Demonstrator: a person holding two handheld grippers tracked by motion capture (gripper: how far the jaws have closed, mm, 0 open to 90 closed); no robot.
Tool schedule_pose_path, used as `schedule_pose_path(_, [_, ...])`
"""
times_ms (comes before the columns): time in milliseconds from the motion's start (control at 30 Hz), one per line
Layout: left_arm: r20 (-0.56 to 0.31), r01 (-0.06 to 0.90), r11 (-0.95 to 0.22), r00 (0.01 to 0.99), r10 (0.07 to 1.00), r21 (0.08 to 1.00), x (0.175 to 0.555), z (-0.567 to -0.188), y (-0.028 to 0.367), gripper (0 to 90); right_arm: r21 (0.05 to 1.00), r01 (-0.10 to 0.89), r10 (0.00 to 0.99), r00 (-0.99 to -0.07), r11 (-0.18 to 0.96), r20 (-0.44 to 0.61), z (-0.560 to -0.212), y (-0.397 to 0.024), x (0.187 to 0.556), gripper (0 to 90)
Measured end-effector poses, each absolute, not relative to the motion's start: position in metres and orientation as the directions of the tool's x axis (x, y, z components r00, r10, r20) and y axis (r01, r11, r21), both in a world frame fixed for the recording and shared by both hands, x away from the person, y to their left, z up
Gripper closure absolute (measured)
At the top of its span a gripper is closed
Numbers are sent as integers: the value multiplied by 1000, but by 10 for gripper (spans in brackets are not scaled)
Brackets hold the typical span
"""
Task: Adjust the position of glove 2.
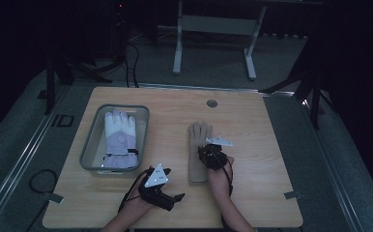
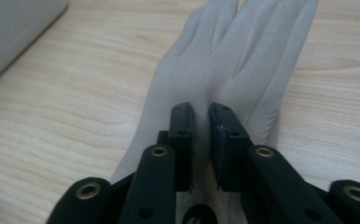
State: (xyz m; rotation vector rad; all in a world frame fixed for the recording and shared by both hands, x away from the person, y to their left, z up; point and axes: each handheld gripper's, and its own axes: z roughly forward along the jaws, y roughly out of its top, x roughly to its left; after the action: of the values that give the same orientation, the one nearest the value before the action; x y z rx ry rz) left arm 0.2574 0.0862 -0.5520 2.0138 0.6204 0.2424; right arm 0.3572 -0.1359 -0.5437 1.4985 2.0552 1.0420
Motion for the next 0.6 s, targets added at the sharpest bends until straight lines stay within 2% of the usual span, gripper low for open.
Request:
schedule_pose_path(200, [-77,321,-398,851,519,859,257,-552,86,17,749,642,917,-380,166,122,-537,-140,357,672])
schedule_pose_path(367, [-75,314,-396,854,515,863,257,-552,85,17,739,618,897,-440,268,43,-528,-146,357,448])
schedule_pose_path(433, [-72,309,-391,854,514,867,257,-551,86,18,739,614,888,-457,276,48,-524,-152,358,356])
schedule_pose_path(500, [-72,304,-388,857,511,870,257,-550,86,18,730,627,871,-483,272,91,-519,-159,358,328])
schedule_pose_path(600, [-53,290,-398,859,510,870,256,-551,85,18,723,635,838,-526,273,145,-515,-170,357,216])
